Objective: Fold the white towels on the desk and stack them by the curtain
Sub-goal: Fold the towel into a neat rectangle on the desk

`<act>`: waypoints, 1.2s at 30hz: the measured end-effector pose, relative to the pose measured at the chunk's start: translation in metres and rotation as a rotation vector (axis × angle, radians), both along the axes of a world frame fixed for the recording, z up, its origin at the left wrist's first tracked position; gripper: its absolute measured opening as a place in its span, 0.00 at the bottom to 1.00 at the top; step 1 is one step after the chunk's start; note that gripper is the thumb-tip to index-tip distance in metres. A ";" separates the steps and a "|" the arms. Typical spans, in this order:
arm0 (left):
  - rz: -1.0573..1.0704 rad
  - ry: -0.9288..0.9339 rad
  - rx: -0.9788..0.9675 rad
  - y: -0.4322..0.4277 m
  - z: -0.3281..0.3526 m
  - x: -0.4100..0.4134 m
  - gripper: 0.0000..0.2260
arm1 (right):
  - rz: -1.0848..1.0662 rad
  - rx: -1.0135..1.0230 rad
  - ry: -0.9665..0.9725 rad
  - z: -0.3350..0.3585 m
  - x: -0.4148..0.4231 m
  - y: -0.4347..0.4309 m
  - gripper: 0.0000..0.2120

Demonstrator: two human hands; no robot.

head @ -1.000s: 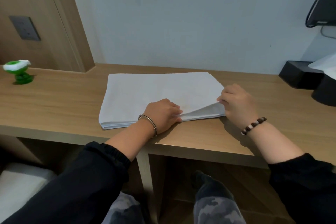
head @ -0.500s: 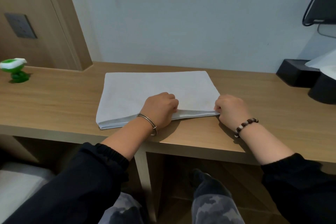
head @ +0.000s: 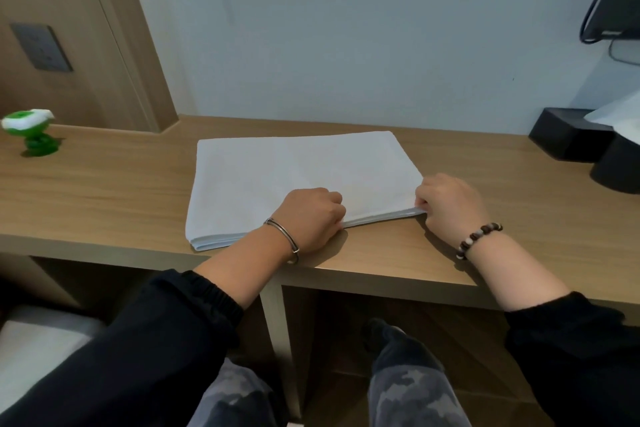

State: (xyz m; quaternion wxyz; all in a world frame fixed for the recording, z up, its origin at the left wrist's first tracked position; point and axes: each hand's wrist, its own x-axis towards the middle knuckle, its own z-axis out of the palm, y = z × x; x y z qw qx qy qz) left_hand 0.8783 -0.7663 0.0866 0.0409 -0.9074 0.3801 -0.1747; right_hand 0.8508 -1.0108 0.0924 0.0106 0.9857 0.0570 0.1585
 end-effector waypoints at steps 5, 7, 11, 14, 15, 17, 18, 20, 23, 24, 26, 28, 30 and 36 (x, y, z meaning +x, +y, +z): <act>-0.004 0.000 -0.039 -0.001 -0.001 0.000 0.14 | 0.063 0.119 -0.006 -0.009 -0.001 -0.010 0.06; 0.013 0.005 -0.030 -0.001 0.001 0.001 0.14 | 0.077 0.126 0.034 -0.009 0.003 -0.014 0.05; 0.021 -0.009 0.014 -0.002 0.002 0.002 0.14 | 0.030 0.104 0.057 -0.006 0.006 -0.021 0.04; 0.016 0.020 0.024 -0.003 0.006 0.003 0.13 | -0.008 0.099 0.055 -0.003 0.006 -0.024 0.02; 0.013 0.043 0.025 -0.004 0.008 0.003 0.12 | -0.012 0.094 0.058 -0.003 0.006 -0.024 0.03; 0.018 0.069 0.048 -0.005 0.012 0.003 0.10 | -0.015 0.095 0.051 0.000 0.009 -0.024 0.06; 0.028 0.067 0.051 -0.004 0.014 0.004 0.10 | -0.012 0.104 0.036 0.002 0.011 -0.023 0.07; 0.054 0.014 0.007 -0.003 0.021 0.005 0.08 | 0.020 0.139 -0.058 0.009 0.014 -0.018 0.07; 0.001 -0.044 -0.110 0.001 0.029 0.003 0.02 | 0.127 0.181 -0.237 0.012 0.016 -0.013 0.05; -0.026 -0.042 -0.109 0.001 0.029 0.001 0.04 | 0.134 0.150 -0.209 0.010 0.017 -0.013 0.05; -0.047 -0.009 -0.055 0.000 0.021 -0.001 0.04 | 0.108 0.080 -0.089 0.003 0.016 -0.017 0.07; -0.048 0.012 -0.073 -0.002 0.012 -0.001 0.03 | 0.106 0.069 -0.079 -0.003 0.014 -0.023 0.07; -0.019 0.007 -0.051 -0.003 0.006 0.003 0.05 | 0.101 0.075 -0.104 -0.008 0.011 -0.024 0.06; -0.109 -0.100 -0.101 0.001 0.024 -0.004 0.14 | 0.166 0.146 -0.236 -0.002 0.013 -0.019 0.04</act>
